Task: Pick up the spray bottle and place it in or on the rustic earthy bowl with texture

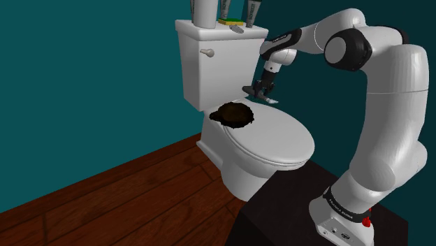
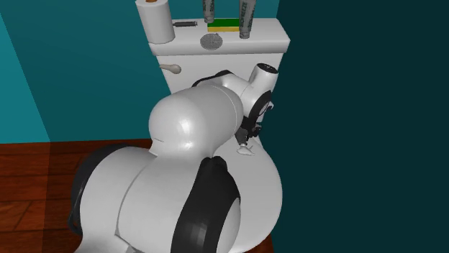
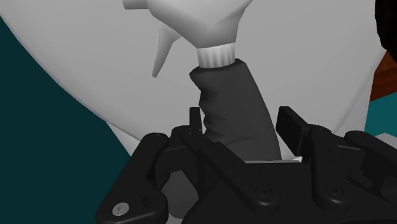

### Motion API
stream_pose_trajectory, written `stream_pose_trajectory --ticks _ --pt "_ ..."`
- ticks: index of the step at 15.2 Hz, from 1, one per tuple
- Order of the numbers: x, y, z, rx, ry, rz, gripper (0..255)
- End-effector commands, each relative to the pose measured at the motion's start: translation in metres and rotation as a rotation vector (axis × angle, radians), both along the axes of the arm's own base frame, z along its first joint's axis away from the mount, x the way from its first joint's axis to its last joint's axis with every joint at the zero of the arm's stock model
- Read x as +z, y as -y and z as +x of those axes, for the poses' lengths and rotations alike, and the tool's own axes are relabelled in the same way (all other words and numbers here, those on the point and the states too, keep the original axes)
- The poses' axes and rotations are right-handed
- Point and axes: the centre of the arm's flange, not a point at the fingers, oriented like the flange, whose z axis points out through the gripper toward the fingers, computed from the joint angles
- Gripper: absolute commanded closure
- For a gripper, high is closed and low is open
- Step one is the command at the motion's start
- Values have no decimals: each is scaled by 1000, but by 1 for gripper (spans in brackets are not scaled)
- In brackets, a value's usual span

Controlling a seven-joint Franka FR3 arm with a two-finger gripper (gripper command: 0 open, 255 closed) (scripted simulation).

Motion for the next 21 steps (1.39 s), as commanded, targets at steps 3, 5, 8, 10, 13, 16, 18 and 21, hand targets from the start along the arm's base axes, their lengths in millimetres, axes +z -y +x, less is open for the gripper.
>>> stream_pose_trajectory --ticks 3,5,8,10,13,16,18,21 --pt "22 0 0 0 0 0 255" --pt "32 0 0 0 0 0 255" --pt "48 0 0 0 0 0 255" --pt "59 0 0 0 0 0 255" --pt "75 0 0 0 0 0 255" --pt "90 0 0 0 0 0 255" --pt "101 0 0 0 0 0 255" --pt "110 -13 -1 0 0 0 255"
